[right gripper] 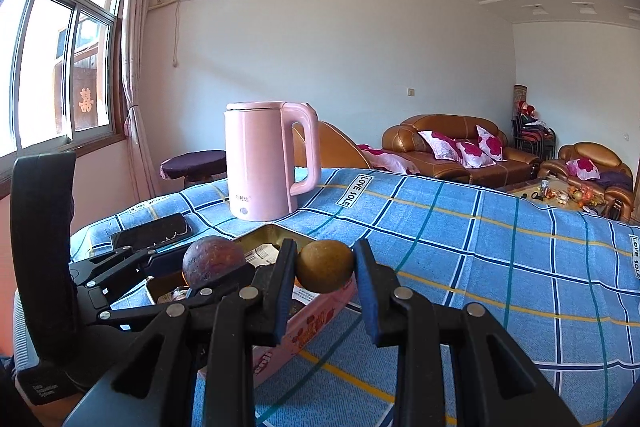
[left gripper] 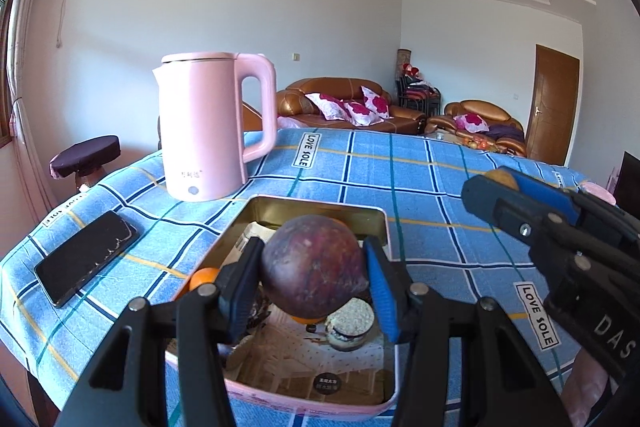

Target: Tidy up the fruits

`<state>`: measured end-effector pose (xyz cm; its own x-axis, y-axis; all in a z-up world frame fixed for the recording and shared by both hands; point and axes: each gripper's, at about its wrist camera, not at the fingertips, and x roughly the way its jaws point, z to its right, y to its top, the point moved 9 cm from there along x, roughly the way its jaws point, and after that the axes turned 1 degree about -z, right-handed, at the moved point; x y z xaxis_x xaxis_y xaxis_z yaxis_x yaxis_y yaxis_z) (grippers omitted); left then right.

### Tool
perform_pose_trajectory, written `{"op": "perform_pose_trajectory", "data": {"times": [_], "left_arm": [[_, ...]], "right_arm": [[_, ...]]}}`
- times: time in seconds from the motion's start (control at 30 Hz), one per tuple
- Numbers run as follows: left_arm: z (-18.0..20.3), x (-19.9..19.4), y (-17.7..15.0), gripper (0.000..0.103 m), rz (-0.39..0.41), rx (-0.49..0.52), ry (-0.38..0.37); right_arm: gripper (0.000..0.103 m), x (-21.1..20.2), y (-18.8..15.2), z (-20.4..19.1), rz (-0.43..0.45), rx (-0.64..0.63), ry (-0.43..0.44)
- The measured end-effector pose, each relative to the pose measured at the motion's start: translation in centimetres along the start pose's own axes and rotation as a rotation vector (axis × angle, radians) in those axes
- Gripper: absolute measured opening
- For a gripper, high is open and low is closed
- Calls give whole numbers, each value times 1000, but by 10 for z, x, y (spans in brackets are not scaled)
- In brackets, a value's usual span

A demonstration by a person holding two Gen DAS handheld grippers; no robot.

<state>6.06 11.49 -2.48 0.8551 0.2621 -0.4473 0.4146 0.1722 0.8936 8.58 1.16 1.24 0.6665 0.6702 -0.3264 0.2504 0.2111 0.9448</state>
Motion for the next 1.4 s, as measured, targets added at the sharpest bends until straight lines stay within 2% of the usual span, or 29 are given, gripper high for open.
{"op": "perform_pose_trajectory", "data": {"times": [0.43,0.83,1.03,1.1,1.17,1.27,1.4], "left_arm": [[-23,7,-12,52,-40,-23,19],[-23,22,-36,53,-136,-12,1],[-22,20,-38,54,-132,-4,6],[-21,21,-38,58,-134,0,5],[-22,20,-37,66,-125,5,15],[-25,18,-36,74,-114,4,27],[-25,16,-34,77,-101,1,22]], "right_arm": [[31,30,-2,-28,-53,-7,53],[31,73,-32,-40,-207,32,98],[31,82,-43,-42,-263,48,126],[32,83,-44,-43,-268,42,117],[33,84,-45,-44,-273,41,127],[44,82,-44,-43,-265,41,113],[46,79,-43,-39,-254,58,113]]}}
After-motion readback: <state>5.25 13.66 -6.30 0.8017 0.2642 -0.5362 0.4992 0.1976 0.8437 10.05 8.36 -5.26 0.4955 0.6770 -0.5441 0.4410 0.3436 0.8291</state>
